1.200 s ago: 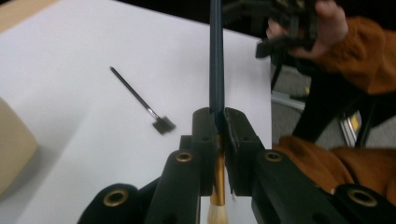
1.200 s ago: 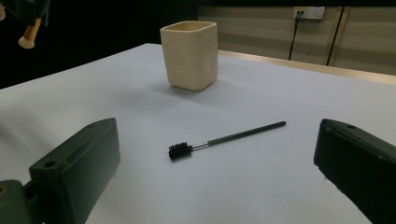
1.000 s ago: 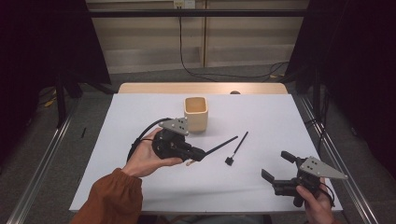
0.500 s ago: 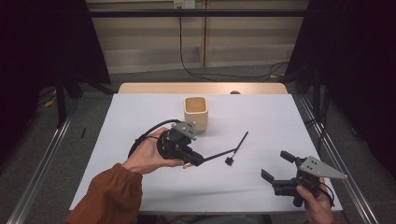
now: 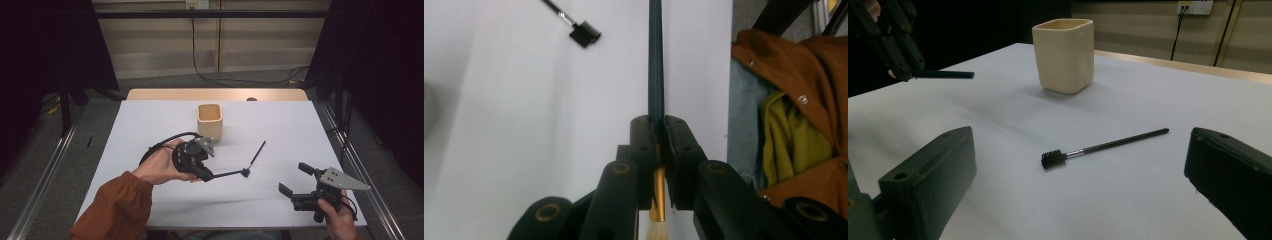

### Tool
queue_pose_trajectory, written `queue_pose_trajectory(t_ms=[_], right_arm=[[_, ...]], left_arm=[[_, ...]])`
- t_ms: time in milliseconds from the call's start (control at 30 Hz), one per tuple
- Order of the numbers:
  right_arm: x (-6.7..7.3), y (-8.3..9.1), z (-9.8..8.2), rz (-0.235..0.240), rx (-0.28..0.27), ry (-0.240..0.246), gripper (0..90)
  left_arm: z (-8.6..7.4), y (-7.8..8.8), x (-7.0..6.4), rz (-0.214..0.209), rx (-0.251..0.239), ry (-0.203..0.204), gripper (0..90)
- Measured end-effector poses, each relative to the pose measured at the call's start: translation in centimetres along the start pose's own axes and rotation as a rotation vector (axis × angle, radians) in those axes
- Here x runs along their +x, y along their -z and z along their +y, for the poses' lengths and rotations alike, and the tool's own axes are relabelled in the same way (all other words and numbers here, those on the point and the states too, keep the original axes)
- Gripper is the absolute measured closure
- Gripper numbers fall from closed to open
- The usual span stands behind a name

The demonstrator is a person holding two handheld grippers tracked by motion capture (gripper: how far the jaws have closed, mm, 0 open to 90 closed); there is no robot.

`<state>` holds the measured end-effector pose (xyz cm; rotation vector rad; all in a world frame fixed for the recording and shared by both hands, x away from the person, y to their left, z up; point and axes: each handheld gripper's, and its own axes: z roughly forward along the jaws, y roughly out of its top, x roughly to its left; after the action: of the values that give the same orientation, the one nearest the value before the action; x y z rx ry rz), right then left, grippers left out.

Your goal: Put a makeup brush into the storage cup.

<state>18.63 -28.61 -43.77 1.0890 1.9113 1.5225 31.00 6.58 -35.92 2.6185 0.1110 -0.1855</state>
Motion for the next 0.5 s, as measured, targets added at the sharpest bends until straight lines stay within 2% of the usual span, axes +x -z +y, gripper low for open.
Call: queue_pose_trajectory(t_ms=[100,333,433,500], right_arm=[[-0.04,-0.04,-0.03,-0.002,0.0,-0.007,0.0],[0.16,-0.08,0.16,0.03,0.015,0.006,0.0],[-0.07,0.04,0.53,0.03,-0.005,-0.016,0.0],[-0.15,0.17,0.97,0.019,-0.02,-0.015,0.0]], left_arm=[[-0.05,-0.16,0.27,0.0,0.011,0.001,83.8],[-0.21,-0.51,0.56,-0.012,0.017,0.002,83.7],[-0.25,-0.57,0.63,-0.012,0.0,0.004,83.7],[-0.24,-0.59,0.59,-0.025,-0.032,0.008,83.7]])
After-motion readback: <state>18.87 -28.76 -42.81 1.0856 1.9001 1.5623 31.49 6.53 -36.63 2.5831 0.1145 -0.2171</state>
